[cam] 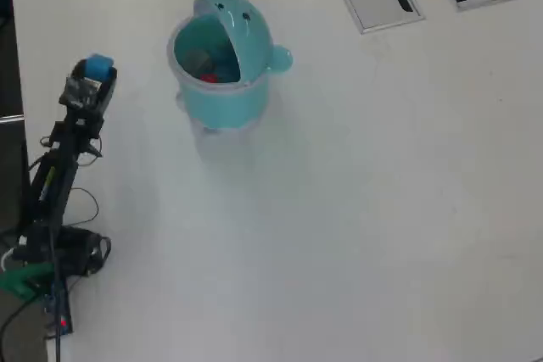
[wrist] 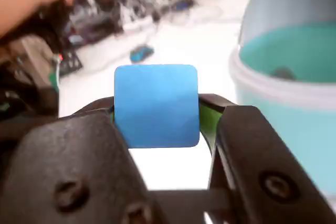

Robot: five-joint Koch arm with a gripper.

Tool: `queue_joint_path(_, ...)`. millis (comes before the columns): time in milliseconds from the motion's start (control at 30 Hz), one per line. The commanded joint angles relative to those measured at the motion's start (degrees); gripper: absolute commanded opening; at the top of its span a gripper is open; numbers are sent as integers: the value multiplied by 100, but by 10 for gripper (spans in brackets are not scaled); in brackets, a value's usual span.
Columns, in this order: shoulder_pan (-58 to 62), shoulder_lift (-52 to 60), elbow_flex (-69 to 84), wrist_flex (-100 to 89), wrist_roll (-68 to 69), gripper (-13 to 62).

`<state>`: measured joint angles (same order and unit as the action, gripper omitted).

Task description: Grasp RGB lego blocks and put them in the bin one by one.

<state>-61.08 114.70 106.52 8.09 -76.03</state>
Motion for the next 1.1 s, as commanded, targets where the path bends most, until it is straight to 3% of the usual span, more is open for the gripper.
queue_joint_path(0,70,-62,-536,-650,-9,-9)
queue_joint_path(633,1090,-3428,-4983,-949,-53,-9)
queue_joint_path(1067,1468,-4122,-4535,-2276,-79,-7)
